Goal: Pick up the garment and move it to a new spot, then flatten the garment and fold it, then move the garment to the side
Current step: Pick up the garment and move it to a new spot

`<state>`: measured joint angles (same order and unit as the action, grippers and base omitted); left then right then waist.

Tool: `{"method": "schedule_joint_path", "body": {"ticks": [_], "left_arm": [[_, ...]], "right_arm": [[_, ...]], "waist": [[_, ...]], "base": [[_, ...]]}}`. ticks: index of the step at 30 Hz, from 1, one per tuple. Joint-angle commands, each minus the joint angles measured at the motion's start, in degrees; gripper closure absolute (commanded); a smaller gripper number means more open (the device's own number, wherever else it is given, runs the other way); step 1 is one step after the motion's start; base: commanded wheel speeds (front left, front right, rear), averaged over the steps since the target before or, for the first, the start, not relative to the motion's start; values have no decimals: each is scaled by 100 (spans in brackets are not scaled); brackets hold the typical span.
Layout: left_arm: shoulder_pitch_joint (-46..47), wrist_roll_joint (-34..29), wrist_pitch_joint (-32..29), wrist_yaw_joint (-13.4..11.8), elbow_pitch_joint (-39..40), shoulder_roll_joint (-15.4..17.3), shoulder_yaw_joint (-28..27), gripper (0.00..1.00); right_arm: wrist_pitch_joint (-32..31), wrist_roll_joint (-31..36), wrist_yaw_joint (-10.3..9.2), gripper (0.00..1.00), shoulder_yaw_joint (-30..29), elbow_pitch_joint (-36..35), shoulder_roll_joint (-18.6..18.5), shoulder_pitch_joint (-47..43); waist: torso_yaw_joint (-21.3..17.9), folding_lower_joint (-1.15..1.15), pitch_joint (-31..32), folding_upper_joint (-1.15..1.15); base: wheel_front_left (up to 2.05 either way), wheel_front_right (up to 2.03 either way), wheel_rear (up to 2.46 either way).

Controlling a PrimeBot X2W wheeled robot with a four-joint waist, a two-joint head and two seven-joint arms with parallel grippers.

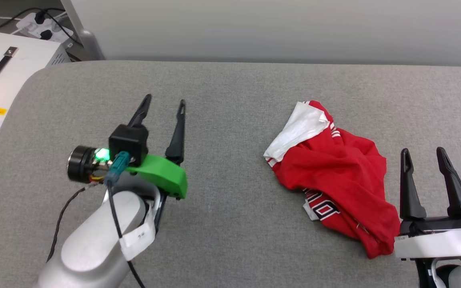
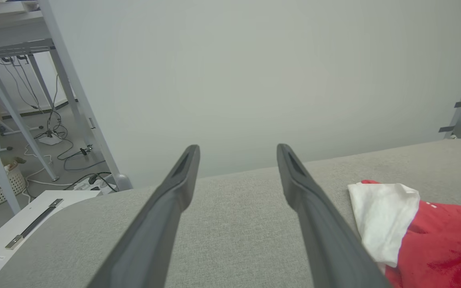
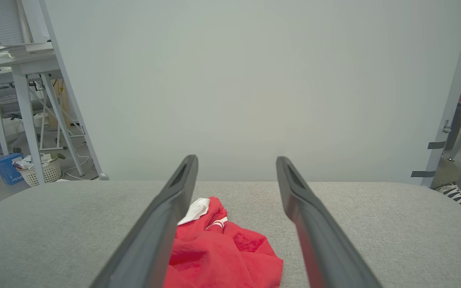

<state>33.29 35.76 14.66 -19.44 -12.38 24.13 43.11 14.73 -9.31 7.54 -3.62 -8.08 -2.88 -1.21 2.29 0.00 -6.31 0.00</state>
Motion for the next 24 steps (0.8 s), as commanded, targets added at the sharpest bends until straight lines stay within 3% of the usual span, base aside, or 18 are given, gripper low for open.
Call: {"method": "schedule_joint_path", "body": {"ticks": [1, 4, 10, 18, 24], "left_arm": [[-347, -125, 31, -96, 124, 37, -215, 0], [-935, -290, 32, -171, 350, 47, -726, 0], [-2007, -738, 33, -59, 763, -143, -1720, 0], [-3018, -1358, 33, 523, 1007, -594, -2657, 0], [-3413, -1820, 33, 1181, 803, -1079, -3038, 0]], "right_arm": [[27, 1, -5, 0, -11, 21, 0, -82], [27, -8, -5, 0, -5, 53, 0, -151], [27, -93, -5, 0, 35, 199, -13, -304], [27, -231, -5, 0, 91, 391, -80, -562], [27, -378, -5, 0, 205, 651, -124, -736]], "waist": [[77, 0, 144, 0], [72, 0, 243, 0], [20, 0, 443, 0], [-18, 0, 620, 0], [32, 0, 678, 0]], "base": [[0, 0, 0], [0, 0, 0], [0, 0, 0], [0, 0, 0], [0, 0, 0]]}}
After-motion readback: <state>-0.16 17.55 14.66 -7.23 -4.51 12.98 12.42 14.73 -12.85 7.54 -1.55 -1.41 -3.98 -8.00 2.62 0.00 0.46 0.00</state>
